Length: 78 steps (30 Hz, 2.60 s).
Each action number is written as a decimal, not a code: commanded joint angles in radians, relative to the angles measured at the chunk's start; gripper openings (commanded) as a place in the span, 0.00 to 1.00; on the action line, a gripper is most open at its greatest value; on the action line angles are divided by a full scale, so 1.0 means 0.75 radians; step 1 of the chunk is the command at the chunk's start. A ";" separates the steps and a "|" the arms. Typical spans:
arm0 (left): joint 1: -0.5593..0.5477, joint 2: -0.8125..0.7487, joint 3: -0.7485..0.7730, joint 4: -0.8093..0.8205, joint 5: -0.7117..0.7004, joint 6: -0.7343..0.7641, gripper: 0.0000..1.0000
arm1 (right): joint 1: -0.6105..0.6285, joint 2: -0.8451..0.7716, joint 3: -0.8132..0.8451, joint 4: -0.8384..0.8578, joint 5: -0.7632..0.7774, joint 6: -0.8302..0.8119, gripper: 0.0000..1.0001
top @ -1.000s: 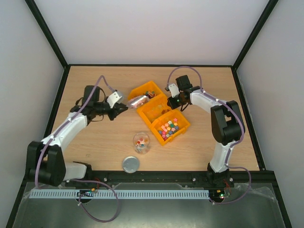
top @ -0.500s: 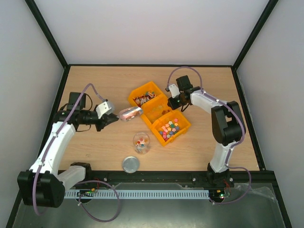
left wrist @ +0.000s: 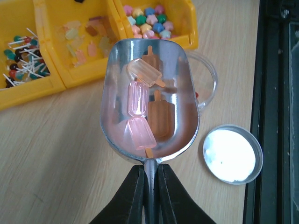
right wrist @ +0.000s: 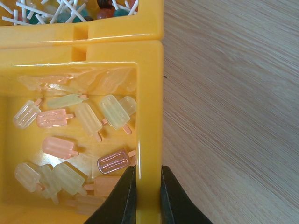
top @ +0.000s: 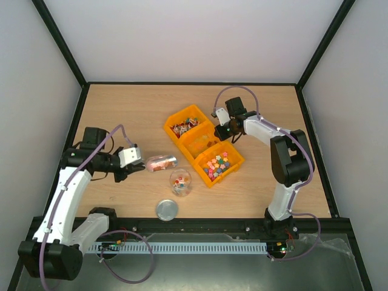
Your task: Pack the candies
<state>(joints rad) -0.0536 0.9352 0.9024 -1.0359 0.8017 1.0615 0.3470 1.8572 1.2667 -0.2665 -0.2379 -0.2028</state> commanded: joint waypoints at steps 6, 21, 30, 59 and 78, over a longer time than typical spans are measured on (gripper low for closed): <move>-0.042 0.027 0.092 -0.224 -0.151 0.198 0.02 | -0.004 -0.050 -0.010 -0.029 -0.014 -0.028 0.01; -0.433 0.176 0.209 -0.136 -0.412 -0.145 0.02 | -0.004 -0.053 -0.015 -0.010 0.017 -0.020 0.01; -0.598 0.259 0.307 -0.202 -0.561 -0.220 0.02 | -0.004 -0.049 -0.009 -0.002 0.017 -0.026 0.04; -0.751 0.426 0.682 -0.243 -0.828 -0.516 0.02 | -0.004 -0.044 -0.002 0.030 -0.003 0.034 0.01; -0.856 1.256 1.337 -0.351 -1.094 -0.960 0.02 | 0.000 -0.024 0.046 0.021 0.009 0.146 0.01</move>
<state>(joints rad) -0.6636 1.8271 1.8652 -1.2522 0.0414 0.4061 0.3470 1.8568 1.2686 -0.2615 -0.2302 -0.1337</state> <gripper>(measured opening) 0.059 0.087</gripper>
